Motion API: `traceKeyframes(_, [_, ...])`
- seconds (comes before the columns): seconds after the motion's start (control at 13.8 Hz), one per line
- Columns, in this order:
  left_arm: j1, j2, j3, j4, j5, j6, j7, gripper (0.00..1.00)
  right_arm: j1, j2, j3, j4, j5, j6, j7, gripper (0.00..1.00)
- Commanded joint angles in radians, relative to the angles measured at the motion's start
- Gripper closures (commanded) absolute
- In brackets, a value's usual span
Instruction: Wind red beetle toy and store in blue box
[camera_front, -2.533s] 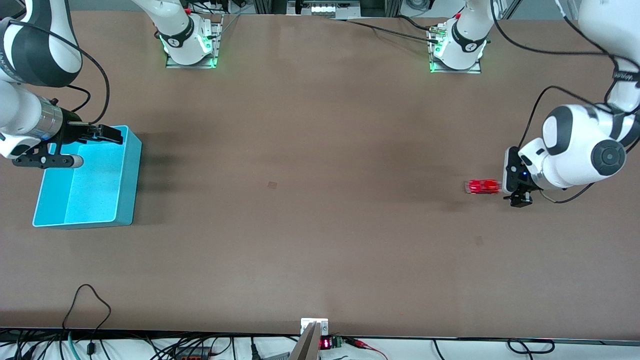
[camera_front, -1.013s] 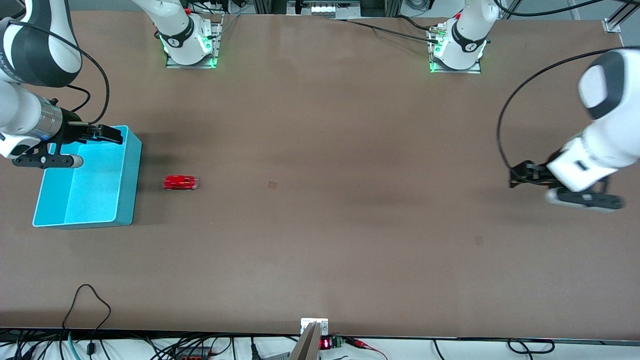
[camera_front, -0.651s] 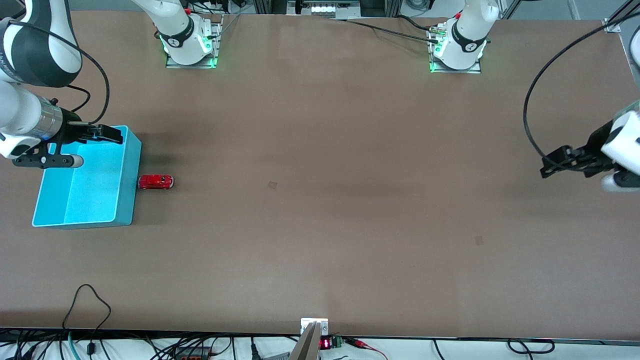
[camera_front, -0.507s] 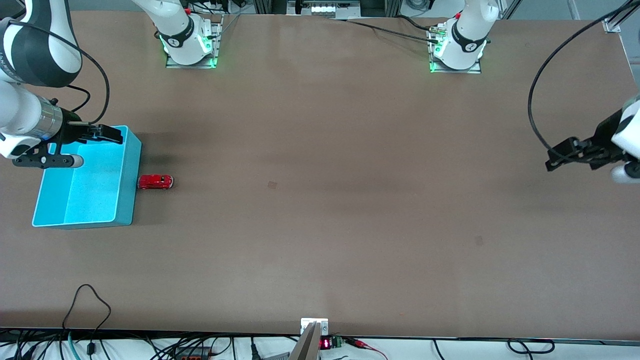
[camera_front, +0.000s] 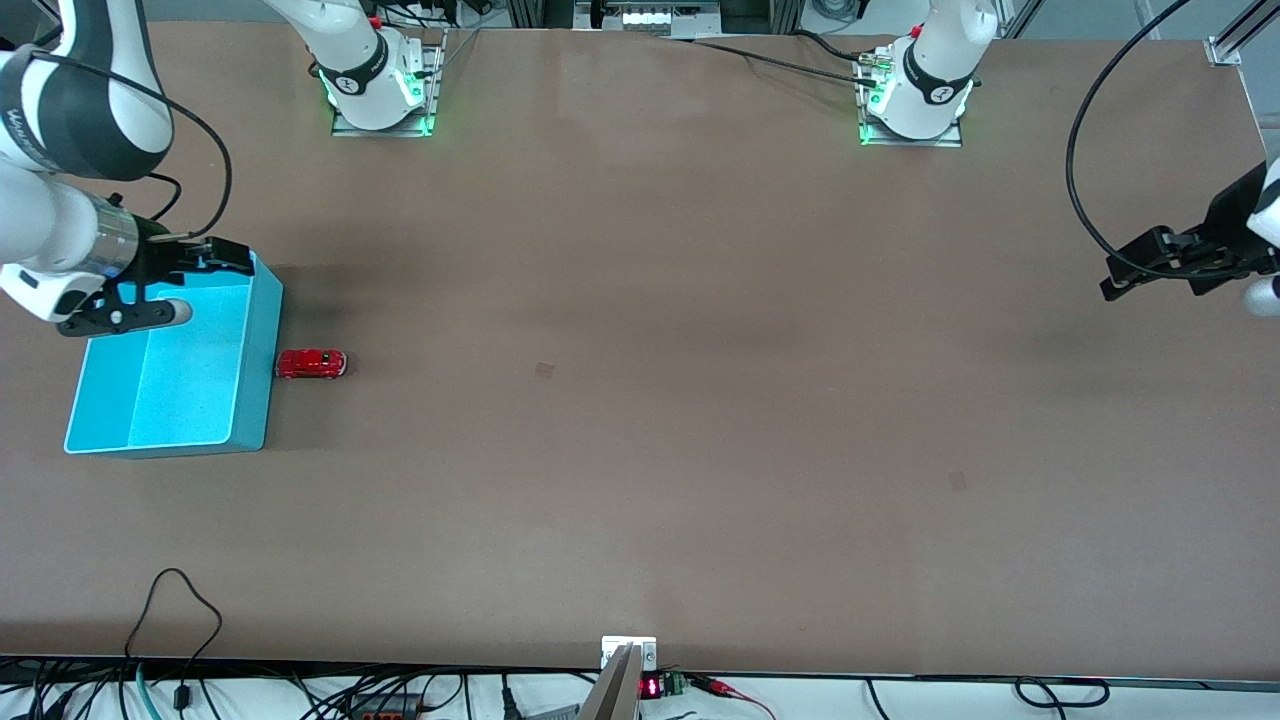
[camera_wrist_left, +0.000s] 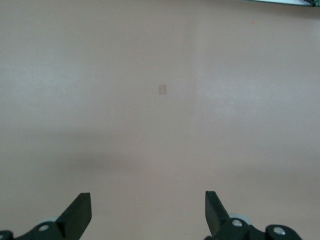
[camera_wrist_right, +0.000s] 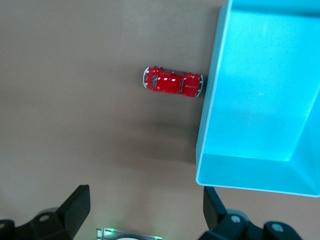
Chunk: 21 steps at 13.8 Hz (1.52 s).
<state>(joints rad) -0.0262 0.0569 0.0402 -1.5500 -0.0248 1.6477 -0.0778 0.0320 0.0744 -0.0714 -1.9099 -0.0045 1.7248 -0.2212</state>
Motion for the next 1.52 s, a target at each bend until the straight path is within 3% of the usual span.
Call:
traceKeyframes(0.0, [-0.006,-0.083,0.007,-0.102,-0.012,0.033,0.003,0.00,-0.012,-0.129,-0.001,-0.206,0.017,0.129,-0.133,0.00])
traceKeyframes(0.29, [0.012,-0.097,0.007,-0.111,-0.014,-0.008,0.107,0.00,-0.044,-0.154,-0.002,-0.306,0.011,0.295,-0.486,0.00])
traceKeyframes(0.51, [0.009,-0.078,0.006,-0.076,-0.020,-0.014,0.048,0.00,-0.064,-0.122,-0.002,-0.342,0.003,0.412,-0.821,0.00])
traceKeyframes(0.72, [0.002,-0.078,0.006,-0.078,-0.009,-0.017,0.029,0.00,-0.061,-0.085,-0.001,-0.342,-0.008,0.482,-0.995,0.00])
traceKeyframes(1.45, [0.017,-0.081,0.006,-0.084,-0.009,-0.046,0.049,0.00,0.006,0.045,0.007,-0.337,-0.103,0.671,-1.075,0.00])
